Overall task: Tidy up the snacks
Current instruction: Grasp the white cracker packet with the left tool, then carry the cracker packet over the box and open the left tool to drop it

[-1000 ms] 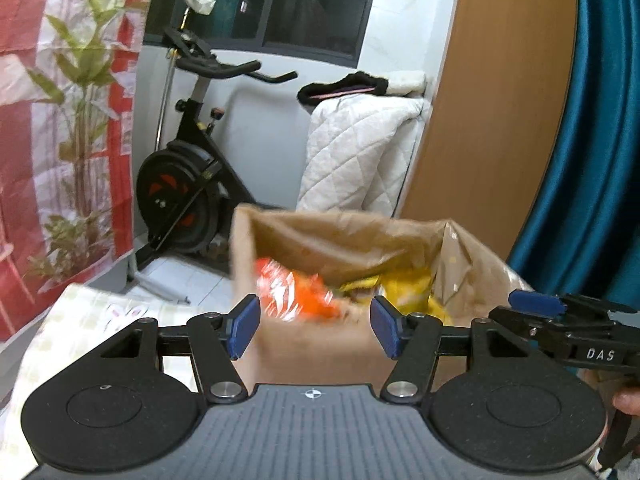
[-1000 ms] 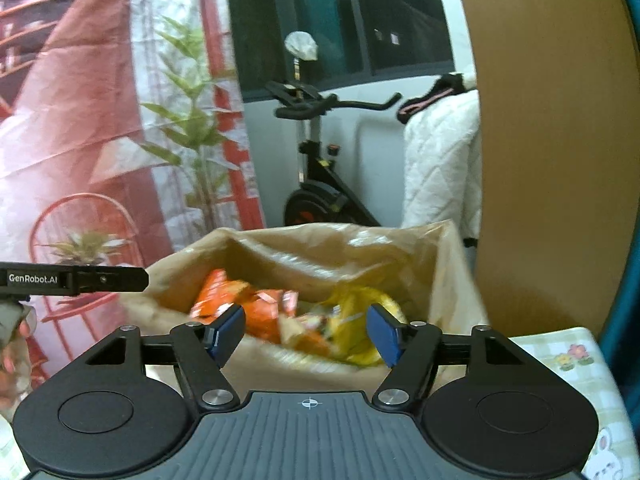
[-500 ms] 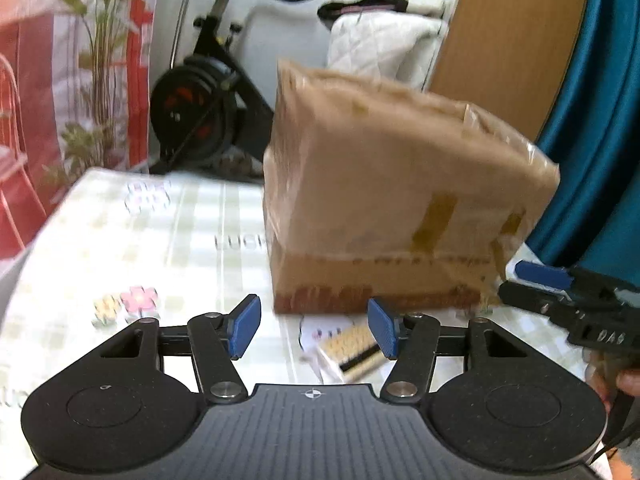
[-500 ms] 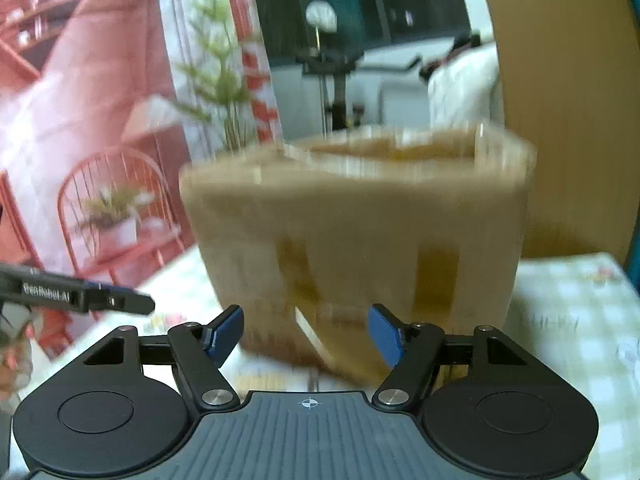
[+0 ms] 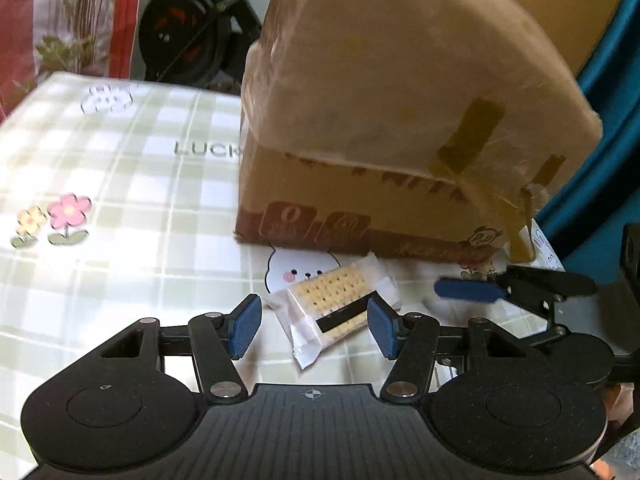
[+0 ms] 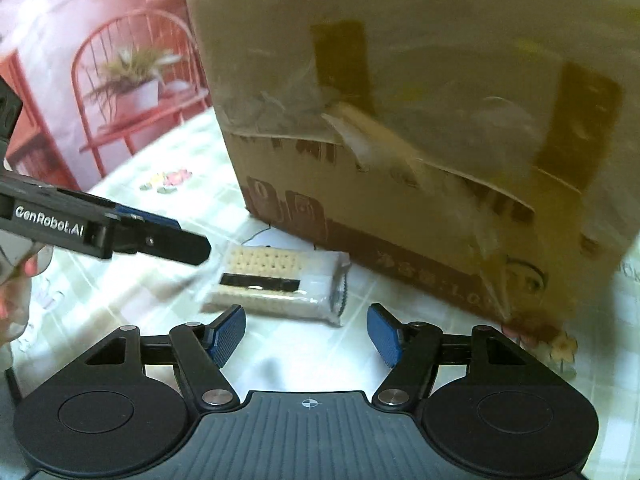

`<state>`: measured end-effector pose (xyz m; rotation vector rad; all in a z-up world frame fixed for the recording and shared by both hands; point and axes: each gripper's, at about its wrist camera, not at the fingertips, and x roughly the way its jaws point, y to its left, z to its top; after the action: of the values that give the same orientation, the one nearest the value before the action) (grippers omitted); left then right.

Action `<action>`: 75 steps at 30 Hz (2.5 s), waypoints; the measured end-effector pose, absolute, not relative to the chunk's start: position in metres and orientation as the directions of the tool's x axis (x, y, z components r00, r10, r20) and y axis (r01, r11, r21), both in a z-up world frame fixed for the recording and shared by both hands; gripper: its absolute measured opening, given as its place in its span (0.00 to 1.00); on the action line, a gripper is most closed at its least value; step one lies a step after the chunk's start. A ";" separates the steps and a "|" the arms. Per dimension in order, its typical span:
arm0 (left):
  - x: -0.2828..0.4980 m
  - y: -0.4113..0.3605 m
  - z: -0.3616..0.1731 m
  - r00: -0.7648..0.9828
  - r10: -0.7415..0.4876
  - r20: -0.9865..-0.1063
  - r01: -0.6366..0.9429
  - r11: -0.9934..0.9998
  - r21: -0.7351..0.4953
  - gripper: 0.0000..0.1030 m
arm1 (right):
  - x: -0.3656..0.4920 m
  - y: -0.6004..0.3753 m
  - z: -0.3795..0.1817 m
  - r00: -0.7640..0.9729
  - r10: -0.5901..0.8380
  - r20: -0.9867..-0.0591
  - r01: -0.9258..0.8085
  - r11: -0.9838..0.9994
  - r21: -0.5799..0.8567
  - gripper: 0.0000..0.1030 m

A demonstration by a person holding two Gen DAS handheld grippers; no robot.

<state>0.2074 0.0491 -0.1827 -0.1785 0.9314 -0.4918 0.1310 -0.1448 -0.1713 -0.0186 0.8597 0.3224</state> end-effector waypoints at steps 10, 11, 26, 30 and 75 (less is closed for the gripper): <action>0.221 0.034 -0.209 0.461 -0.484 -0.743 0.294 0.874 -0.387 0.58 | 0.162 -0.127 -0.186 0.540 0.249 -0.804 -0.422 0.907 -0.003 0.59; 0.221 0.032 -0.209 0.464 -0.485 -0.741 0.295 0.874 -0.387 0.58 | 0.164 -0.127 -0.187 0.534 0.252 -0.808 -0.431 0.902 -0.004 0.59; 0.194 0.010 -0.200 0.525 -0.464 -0.713 0.336 0.883 -0.327 0.48 | 0.143 -0.134 -0.190 0.575 0.282 -0.768 -0.380 0.923 0.056 0.42; 0.183 0.004 -0.187 0.538 -0.474 -0.697 0.373 0.876 -0.307 0.47 | 0.127 -0.142 -0.185 0.610 0.291 -0.737 -0.346 0.935 0.083 0.41; 0.289 -0.095 -0.038 0.664 -0.553 -0.504 0.525 0.824 -0.212 0.49 | 0.218 -0.240 -0.015 0.832 0.138 -0.537 -0.235 0.965 -0.116 0.42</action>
<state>0.2888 -0.0951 -0.0376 -0.0503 0.5856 -0.6090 0.2178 -0.2398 -0.0146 -0.1805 0.5541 0.1990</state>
